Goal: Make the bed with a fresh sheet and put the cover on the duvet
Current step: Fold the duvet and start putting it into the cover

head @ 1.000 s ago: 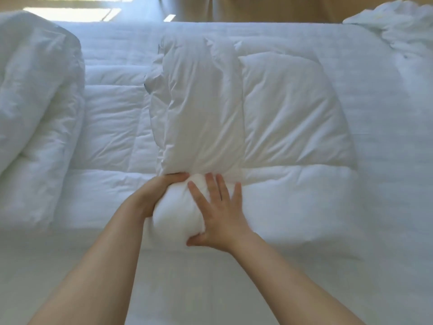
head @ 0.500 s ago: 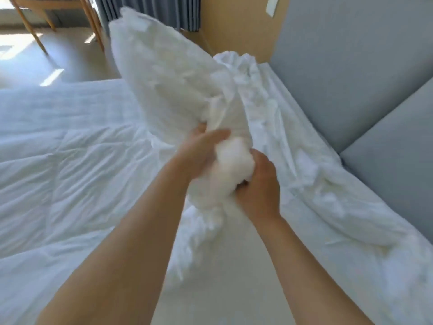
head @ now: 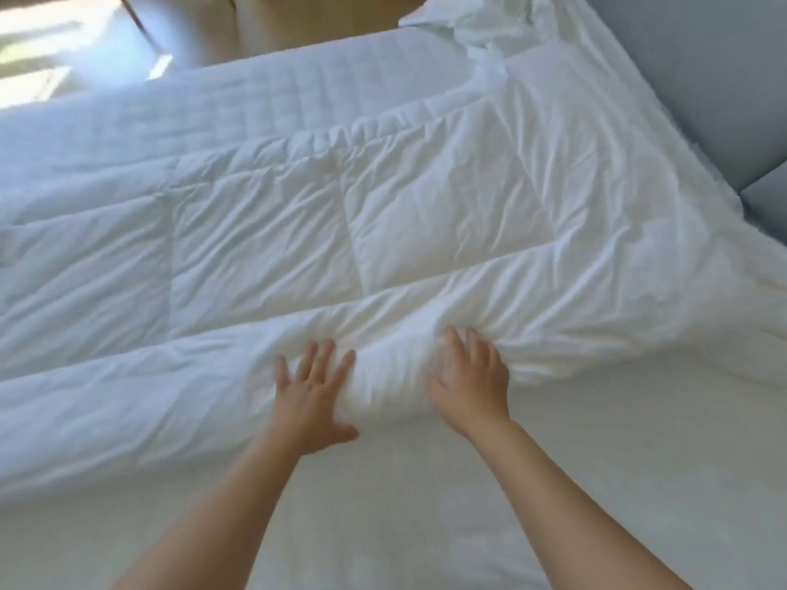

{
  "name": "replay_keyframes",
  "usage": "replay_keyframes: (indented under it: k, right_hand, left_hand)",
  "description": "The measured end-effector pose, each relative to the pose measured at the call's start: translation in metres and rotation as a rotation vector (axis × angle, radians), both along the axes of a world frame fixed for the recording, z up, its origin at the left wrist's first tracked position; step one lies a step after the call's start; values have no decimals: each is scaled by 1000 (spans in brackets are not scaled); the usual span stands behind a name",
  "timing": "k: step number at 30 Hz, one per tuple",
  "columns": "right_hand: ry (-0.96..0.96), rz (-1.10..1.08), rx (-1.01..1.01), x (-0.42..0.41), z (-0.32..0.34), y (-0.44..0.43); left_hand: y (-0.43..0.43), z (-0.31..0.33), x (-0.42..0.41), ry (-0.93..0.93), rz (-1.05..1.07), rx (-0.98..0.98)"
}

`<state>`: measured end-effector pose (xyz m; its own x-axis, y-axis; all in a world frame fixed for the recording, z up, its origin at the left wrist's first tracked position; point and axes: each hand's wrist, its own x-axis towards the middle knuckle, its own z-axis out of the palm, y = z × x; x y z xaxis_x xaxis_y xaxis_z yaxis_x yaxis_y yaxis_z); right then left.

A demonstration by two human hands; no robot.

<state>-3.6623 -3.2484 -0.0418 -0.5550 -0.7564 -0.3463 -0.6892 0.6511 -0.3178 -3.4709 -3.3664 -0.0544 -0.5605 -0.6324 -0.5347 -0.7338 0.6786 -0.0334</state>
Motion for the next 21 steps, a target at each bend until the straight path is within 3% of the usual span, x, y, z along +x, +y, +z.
replay_keyframes:
  k: [5,13,18,19,21]
  right_hand:
    - [-21,194,44,140,-6,-59]
    - [21,252,92,417,-24,-185]
    - [-251,310,135,625,-15,-269]
    - [-348,239,98,660,-11,-284]
    - [-714,-11,-65,720,4,-314]
  left_hand:
    - [-35,18,156,-57,152,-78]
    - [-83,41,468,-36,237,-99]
    - [-115,81,654,-91,94,-249]
    - [-122,88,680,-73,49,-271]
    - [-137,99,727,-51,14,-315]
